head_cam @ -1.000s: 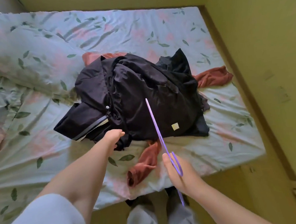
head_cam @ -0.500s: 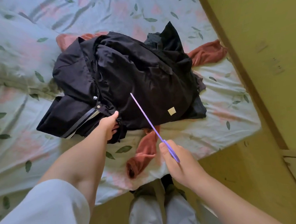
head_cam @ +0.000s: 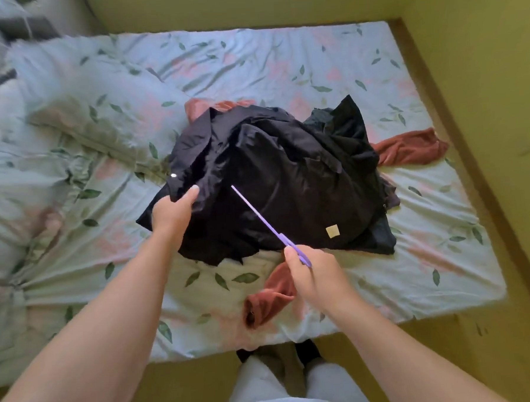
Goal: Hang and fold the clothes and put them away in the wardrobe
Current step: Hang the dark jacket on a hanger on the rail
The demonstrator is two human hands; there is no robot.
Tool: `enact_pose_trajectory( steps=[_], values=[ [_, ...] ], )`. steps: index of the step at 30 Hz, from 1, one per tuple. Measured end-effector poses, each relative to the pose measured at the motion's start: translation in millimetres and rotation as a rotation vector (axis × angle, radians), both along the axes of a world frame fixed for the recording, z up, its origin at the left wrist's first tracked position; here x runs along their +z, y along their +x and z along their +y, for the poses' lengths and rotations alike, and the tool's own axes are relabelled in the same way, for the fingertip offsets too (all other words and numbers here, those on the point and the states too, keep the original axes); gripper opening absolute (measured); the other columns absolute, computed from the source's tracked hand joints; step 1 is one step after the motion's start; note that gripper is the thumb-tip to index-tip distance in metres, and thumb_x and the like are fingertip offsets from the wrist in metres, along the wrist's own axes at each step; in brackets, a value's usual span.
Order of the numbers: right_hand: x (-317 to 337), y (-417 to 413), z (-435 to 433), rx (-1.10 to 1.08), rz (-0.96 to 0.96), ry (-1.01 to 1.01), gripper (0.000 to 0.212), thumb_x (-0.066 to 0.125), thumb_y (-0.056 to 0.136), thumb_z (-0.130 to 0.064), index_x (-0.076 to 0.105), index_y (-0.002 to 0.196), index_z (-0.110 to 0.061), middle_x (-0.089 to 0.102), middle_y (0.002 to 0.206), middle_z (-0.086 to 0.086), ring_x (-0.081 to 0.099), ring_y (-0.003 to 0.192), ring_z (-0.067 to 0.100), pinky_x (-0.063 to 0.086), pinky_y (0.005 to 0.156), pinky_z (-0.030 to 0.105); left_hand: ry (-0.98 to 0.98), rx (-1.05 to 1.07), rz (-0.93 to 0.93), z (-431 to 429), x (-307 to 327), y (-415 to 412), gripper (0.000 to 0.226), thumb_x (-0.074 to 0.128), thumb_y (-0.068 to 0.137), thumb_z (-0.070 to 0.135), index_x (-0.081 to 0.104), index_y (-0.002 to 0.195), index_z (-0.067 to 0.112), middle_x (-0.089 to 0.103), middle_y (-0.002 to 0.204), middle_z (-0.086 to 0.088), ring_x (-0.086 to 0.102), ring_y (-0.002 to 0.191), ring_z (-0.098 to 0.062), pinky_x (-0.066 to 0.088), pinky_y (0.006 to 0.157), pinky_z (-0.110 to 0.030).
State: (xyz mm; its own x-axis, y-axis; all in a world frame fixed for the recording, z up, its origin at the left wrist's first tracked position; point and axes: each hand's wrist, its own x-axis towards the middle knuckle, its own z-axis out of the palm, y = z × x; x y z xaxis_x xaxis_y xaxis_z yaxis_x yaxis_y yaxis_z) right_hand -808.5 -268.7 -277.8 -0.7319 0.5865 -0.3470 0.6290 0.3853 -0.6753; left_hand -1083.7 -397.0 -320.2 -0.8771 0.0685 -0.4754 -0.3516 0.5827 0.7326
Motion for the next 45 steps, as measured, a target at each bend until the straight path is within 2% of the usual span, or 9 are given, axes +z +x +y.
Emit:
enact_pose_trajectory(
  steps=[4, 8, 15, 19, 32, 36, 39, 41, 45],
  values=[
    [16.0, -23.9, -6.0, 0.149, -0.157, 0.028, 0.038, 0.034, 0.094, -0.044, 0.046, 0.065, -0.022, 0.057, 0.068, -0.005, 0.052, 0.062, 0.012, 0.039, 0.054, 0.031, -0.375, -0.242, 0.212, -57.3, 72.3, 3.9, 0.018, 0.080, 0.074, 0.027, 0.064, 0.072, 0.018, 0.068, 0.074, -0.005, 0.068, 0.077, -0.031, 0.052, 0.066, -0.035],
    [40.3, -35.2, -13.9, 0.399, -0.187, 0.042, 0.030, 0.032, 0.094, -0.037, 0.048, 0.075, -0.022, 0.056, 0.076, -0.005, 0.054, 0.070, 0.022, 0.038, 0.059, 0.034, -0.386, -0.120, 0.500, -93.9, 142.8, 51.7, 0.009, 0.067, 0.083, 0.019, 0.063, 0.077, 0.015, 0.064, 0.067, -0.005, 0.063, 0.073, -0.035, 0.052, 0.066, -0.039],
    [98.7, -42.9, -65.3, 0.546, 0.054, -0.350, 0.022, 0.053, 0.091, -0.026, 0.071, 0.081, -0.017, 0.066, 0.069, -0.002, 0.061, 0.073, 0.021, 0.044, 0.063, 0.031, -0.307, -0.029, 0.924, -142.5, 252.5, 207.7, 0.011, 0.070, 0.090, 0.019, 0.065, 0.090, 0.029, 0.059, 0.058, 0.026, 0.057, 0.061, 0.006, 0.037, 0.057, -0.005],
    [133.8, -35.6, -112.5, 0.422, 0.113, -0.646, 0.018, 0.054, 0.076, -0.029, 0.070, 0.071, -0.024, 0.057, 0.066, -0.008, 0.050, 0.069, 0.021, 0.039, 0.073, 0.037, -0.391, 0.159, 0.940, -175.5, 294.7, 269.5, 0.017, 0.071, 0.090, 0.018, 0.064, 0.077, 0.012, 0.051, 0.060, 0.011, 0.045, 0.057, -0.007, 0.037, 0.055, -0.022],
    [244.0, 23.0, -233.3, 0.768, 0.477, -0.921, 0.021, 0.056, 0.085, -0.021, 0.073, 0.079, -0.032, 0.070, 0.073, -0.006, 0.064, 0.073, 0.012, 0.052, 0.065, 0.037, -0.477, 0.025, 0.948, -251.6, 392.7, 447.8, 0.045, 0.069, 0.095, 0.018, 0.048, 0.067, 0.046, 0.044, 0.064, 0.018, 0.043, 0.059, -0.005, 0.032, 0.055, -0.013],
    [263.3, 48.1, -267.3, 0.905, 0.470, -1.035, 0.029, 0.049, 0.091, 0.006, 0.076, 0.092, -0.007, 0.070, 0.084, 0.016, 0.060, 0.078, 0.033, 0.050, 0.067, 0.037, -0.493, 0.028, 0.895, -257.0, 385.0, 476.7, 0.015, 0.075, 0.092, 0.019, 0.072, 0.100, 0.031, 0.066, 0.087, 0.016, 0.067, 0.083, -0.008, 0.050, 0.068, -0.019],
    [275.0, 67.2, -285.5, 0.973, 0.502, -1.104, 0.048, 0.050, 0.093, 0.003, 0.080, 0.076, -0.030, 0.076, 0.087, 0.009, 0.069, 0.095, 0.038, 0.055, 0.085, 0.049, -0.630, 0.107, 0.916, -264.6, 381.9, 486.0, 0.029, 0.075, 0.088, 0.031, 0.068, 0.116, 0.031, 0.066, 0.104, 0.018, 0.066, 0.097, -0.006, 0.056, 0.078, -0.027],
    [278.1, 74.4, -295.2, 1.010, 0.515, -1.235, 0.039, 0.050, 0.093, 0.003, 0.079, 0.082, -0.021, 0.076, 0.092, 0.014, 0.069, 0.098, 0.041, 0.056, 0.086, 0.052, -0.846, 0.146, 1.065, -271.1, 382.8, 487.0, 0.038, 0.079, 0.082, 0.030, 0.070, 0.119, 0.024, 0.062, 0.117, 0.012, 0.062, 0.108, -0.011, 0.054, 0.087, -0.036],
    [278.7, 85.2, -311.9, 1.107, 0.562, -1.347, 0.043, 0.044, 0.094, 0.012, 0.076, 0.106, -0.014, 0.076, 0.106, 0.011, 0.073, 0.101, 0.025, 0.060, 0.081, 0.032, -1.207, 0.149, 1.233, -285.1, 392.0, 475.9, 0.067, 0.080, 0.072, 0.032, 0.062, 0.135, 0.016, 0.051, 0.146, -0.008, 0.040, 0.142, -0.030, 0.033, 0.113, -0.052]
  ],
)
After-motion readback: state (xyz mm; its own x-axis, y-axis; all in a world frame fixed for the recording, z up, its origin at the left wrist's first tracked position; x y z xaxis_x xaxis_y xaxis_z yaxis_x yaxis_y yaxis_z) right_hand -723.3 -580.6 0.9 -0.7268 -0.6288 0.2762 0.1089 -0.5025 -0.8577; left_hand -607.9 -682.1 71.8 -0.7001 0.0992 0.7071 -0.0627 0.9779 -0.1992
